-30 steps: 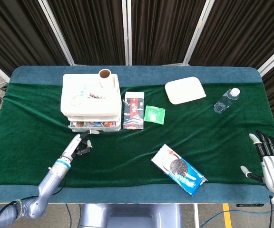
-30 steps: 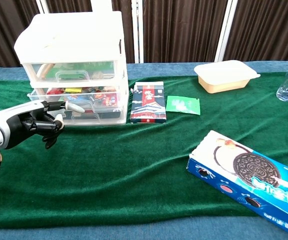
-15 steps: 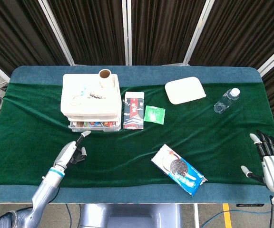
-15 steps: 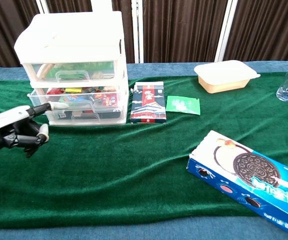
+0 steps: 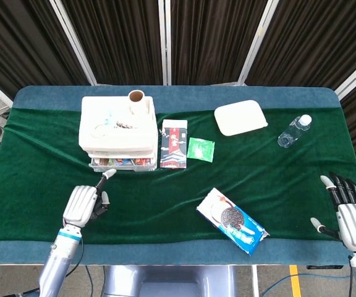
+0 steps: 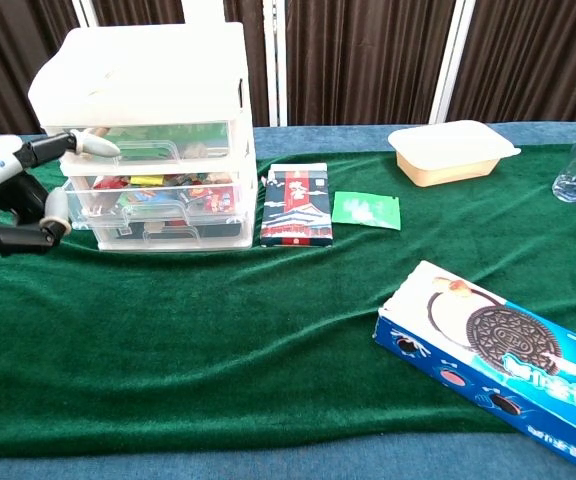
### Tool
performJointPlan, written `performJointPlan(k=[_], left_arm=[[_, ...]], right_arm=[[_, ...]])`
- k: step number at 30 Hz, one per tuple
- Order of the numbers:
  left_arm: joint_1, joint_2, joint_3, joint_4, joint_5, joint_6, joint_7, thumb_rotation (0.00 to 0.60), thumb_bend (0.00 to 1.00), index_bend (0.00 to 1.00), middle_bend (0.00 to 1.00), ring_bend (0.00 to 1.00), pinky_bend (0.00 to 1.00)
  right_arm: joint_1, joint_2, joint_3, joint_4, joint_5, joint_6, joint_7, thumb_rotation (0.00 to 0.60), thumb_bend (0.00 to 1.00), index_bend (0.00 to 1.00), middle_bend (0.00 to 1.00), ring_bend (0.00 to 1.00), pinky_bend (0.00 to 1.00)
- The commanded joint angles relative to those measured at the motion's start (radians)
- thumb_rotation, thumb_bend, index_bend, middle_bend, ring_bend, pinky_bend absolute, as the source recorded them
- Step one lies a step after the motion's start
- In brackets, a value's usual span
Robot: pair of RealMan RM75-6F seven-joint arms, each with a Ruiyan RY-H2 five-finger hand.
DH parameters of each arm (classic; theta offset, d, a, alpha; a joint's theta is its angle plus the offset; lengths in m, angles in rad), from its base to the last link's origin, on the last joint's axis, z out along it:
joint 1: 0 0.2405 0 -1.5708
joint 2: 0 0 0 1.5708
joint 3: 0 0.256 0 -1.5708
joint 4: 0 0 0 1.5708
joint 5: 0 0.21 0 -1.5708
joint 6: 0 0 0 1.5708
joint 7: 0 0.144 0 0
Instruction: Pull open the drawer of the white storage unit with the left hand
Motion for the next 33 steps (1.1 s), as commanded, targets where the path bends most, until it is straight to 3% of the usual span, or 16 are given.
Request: performJointPlan(k=[1, 11, 28, 33], left_arm=[[-0.016, -0.007, -0.046, -0.022, -0.07, 0.007, 0.104, 0.6, 0.87, 0.14, 0.95, 0.82, 0.75], [-0.075, -0.022, -0.121, -0.02, -0.273, -0.026, 0.28, 0.6, 0.87, 0.18, 0.95, 0.82, 0.75], [-0.144, -0.031, -0.15, 0.019, -0.459, -0.09, 0.279, 0.6, 0.87, 0.16, 0.95, 0.82, 0.75], [-0.152, -0.028, -0.144, 0.014, -0.47, -0.09, 0.277, 0.6, 0.87, 0.22, 0.95, 0.82, 0.75]], right_arm=[[0.001, 0.0, 0.0, 0.0, 0.001, -0.002, 0.0, 0.6, 0.08, 0.07, 0.0, 0.0, 0.05], [0.001, 0.001, 0.0, 0.0, -0.002, 0.0, 0.004, 0.6, 0.08, 0.07, 0.0, 0.0, 0.05], [0.003, 0.0, -0.001, 0.003, -0.005, 0.001, 0.007, 0.6, 0.08, 0.07, 0.0, 0.0, 0.05], [0.002, 0.001, -0.001, 0.003, -0.005, 0.003, 0.009, 0.6, 0.08, 0.07, 0.0, 0.0, 0.05]])
